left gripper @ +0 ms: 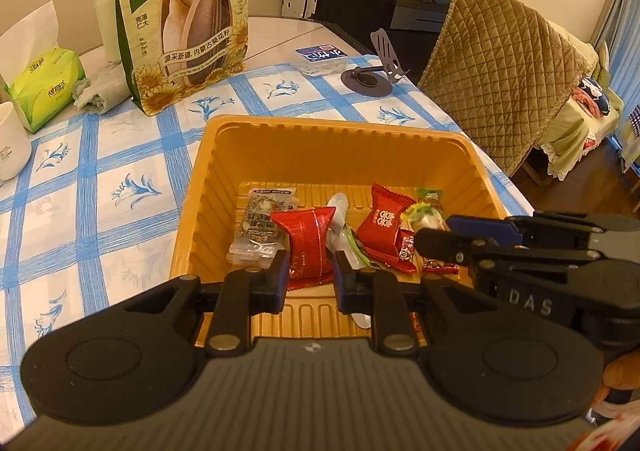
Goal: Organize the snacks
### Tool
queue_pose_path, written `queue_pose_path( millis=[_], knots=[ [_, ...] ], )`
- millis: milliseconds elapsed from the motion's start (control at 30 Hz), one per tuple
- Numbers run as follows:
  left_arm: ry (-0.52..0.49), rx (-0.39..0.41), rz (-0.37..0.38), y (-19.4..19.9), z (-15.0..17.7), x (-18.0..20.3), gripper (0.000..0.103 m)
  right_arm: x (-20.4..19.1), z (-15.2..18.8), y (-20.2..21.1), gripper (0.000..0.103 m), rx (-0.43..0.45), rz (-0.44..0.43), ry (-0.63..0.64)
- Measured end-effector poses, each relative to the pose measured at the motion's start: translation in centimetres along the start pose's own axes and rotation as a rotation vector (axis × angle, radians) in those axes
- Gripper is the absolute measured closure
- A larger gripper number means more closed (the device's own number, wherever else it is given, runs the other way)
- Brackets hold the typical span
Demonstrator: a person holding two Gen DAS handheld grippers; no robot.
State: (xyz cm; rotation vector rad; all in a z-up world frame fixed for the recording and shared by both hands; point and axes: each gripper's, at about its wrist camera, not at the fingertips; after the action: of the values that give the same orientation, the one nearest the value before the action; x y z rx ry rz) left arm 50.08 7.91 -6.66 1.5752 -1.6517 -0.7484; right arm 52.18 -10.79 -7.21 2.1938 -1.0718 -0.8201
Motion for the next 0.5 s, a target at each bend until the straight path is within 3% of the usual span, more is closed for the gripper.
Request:
queue_pose_path(
  millis=[133,200,233,267,500],
  knots=[
    [0.006,0.000,-0.002,0.1,0.2,-0.1,0.077,0.5,-0.1,-0.2,0.070,-0.002,-0.011,-0.040],
    [0.009,-0.003,0.000,0.1,0.3,-0.2,0.075,0.8,-0.1,-0.2,0.052,-0.007,-0.003,-0.058],
    [0.011,-0.004,0.000,0.2,0.4,-0.2,0.073,0.8,0.0,-0.1,0.037,-0.002,0.011,-0.067],
    [0.012,-0.004,0.000,0.3,0.5,-0.3,0.072,0.9,0.1,0.1,0.031,0.010,0.026,-0.071],
    [0.017,0.006,-0.002,1.7,1.8,-0.5,0.050,1.3,1.3,1.8,0.026,0.011,0.050,-0.071]
  ],
)
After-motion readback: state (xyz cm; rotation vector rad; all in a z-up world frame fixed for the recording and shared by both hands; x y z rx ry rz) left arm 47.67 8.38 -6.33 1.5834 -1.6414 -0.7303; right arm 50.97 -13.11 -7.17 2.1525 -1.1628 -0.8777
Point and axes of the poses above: each gripper's, at about its wrist camera, not at the fingertips, and y roughly against the way its jaws point, x to its right, z to its underside, and after that the axes turned 5 degrees about -x, right-handed
